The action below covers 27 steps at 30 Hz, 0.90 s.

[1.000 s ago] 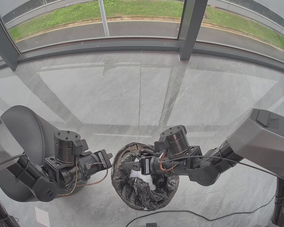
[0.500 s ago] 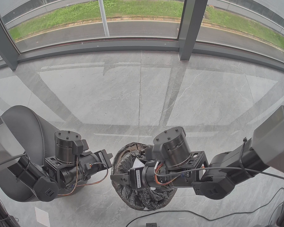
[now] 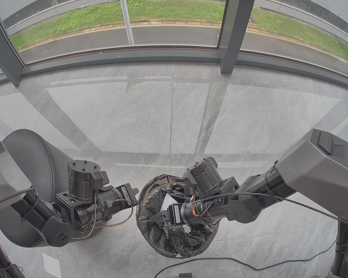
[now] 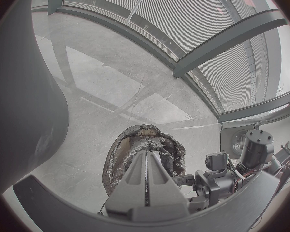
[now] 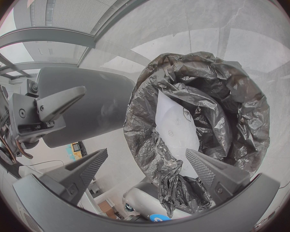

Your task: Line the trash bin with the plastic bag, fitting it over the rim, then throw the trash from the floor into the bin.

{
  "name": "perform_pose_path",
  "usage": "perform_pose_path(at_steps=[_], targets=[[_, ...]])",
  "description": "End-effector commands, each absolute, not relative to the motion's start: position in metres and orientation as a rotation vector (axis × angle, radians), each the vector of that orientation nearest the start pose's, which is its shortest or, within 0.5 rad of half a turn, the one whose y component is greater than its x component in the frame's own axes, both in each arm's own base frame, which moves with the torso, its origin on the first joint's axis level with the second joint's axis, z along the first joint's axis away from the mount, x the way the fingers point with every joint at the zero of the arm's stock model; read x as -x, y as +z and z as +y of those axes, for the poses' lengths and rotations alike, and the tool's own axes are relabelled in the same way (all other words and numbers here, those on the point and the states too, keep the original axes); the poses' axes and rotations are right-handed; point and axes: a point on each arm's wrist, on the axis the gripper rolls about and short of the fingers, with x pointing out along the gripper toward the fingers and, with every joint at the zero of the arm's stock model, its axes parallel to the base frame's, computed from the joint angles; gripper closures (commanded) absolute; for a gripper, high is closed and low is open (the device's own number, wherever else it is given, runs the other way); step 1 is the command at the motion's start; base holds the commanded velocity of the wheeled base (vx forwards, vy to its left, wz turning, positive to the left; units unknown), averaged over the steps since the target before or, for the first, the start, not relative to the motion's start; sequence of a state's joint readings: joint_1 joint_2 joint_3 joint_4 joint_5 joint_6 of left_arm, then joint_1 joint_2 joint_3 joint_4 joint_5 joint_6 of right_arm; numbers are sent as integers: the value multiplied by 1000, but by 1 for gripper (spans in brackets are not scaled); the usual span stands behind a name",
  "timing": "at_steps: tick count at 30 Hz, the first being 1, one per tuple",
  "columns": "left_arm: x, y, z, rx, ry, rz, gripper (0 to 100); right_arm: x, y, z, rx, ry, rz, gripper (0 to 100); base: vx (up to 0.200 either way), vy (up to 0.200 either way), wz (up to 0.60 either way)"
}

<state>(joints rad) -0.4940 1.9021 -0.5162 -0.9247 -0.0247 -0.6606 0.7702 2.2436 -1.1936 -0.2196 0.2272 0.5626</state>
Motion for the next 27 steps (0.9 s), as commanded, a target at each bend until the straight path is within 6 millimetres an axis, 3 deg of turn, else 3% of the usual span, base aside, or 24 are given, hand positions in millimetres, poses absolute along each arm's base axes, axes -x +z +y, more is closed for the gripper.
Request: perform_pose_path(at_steps=[1,5,15,27], targets=[[-261,77,-141,524,-335,610,100,-293,37,290,-230,658,1096,0,0,0,0],[-262,76,-142,523,-335,613,100,-294,39,291,-223,661,1102,0,0,0,0],[-261,76,-142,522,-336,615,100,-283,67,286,-248,750,1174,0,0,0,0],[-261,76,-143,521,-337,616,100,-284,71,302,-181,773,1245,0,0,0,0]])
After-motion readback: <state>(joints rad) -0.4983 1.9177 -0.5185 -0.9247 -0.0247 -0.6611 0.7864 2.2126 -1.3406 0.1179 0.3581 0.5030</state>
